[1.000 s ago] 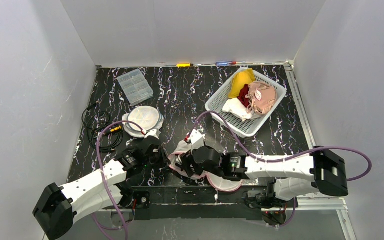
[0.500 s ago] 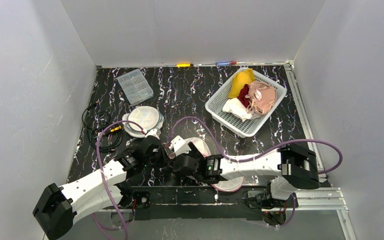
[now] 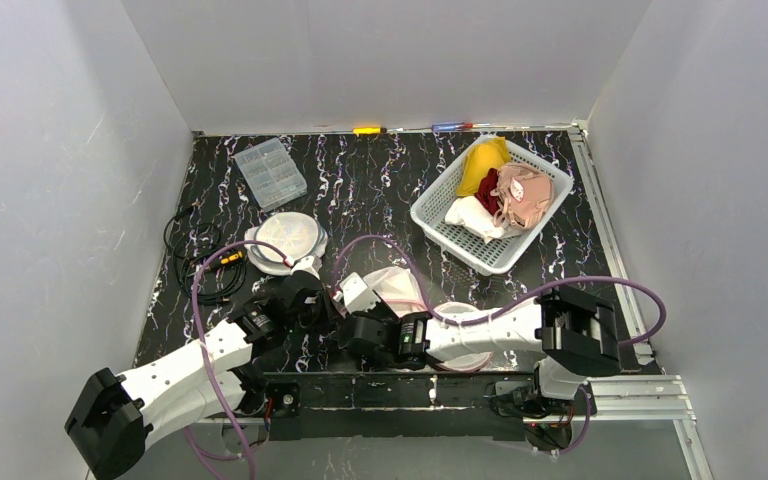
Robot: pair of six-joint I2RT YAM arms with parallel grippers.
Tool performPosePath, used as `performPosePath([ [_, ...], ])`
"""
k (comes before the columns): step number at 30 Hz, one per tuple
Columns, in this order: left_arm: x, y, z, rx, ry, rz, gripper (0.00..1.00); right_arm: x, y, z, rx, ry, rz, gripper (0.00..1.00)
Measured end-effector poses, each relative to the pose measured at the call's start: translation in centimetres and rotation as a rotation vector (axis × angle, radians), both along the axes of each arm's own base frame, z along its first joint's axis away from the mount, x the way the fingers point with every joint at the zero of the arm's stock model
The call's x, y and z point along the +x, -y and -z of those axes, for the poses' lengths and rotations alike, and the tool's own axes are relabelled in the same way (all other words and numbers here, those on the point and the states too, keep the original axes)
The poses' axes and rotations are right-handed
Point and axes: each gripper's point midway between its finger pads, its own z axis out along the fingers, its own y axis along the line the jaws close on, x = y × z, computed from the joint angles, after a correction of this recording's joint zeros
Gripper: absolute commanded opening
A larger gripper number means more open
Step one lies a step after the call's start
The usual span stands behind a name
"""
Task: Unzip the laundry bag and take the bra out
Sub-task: Pick up the bra from the laundry bag.
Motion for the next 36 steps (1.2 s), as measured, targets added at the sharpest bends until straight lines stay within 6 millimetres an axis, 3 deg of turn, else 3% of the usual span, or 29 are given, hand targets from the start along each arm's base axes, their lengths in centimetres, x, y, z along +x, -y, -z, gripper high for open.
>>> performPosePath([
  [3,0.0,0.0,0.0,0.000,0.000,0.000,0.00,-0.4,-0.1,-0.6,0.030,-0.005,-0.020,0.34],
  [10,0.0,0.0,0.0,0.001,0.000,0.000,0.00,-1.5,0.3,-4.0,0.168,-0.031,-0.081,0.01],
  [17,0.0,-0.1,-0.2,0.010,-0.003,-0.004,0.00,-3.2,0.1,-5.5,0.229,-0.080,-0.196,0.01],
  [26,1.7,0.8,-3.6,-0.002,0.053,-0.006,0.00,-7.2,-0.7,-6.3,0.220,-0.186,-0.484,0.01],
  [31,1.8,0.7,-3.4,0.019,0.043,-0.009,0.00,-7.7,-0.2,-9.9,0.310,-0.157,-0.536,0.01],
  [36,1.8,0.7,-3.4,0.021,0.043,-0.010,0.00,-6.4,1.2,-14.4,0.415,-0.059,-0.486,0.01],
])
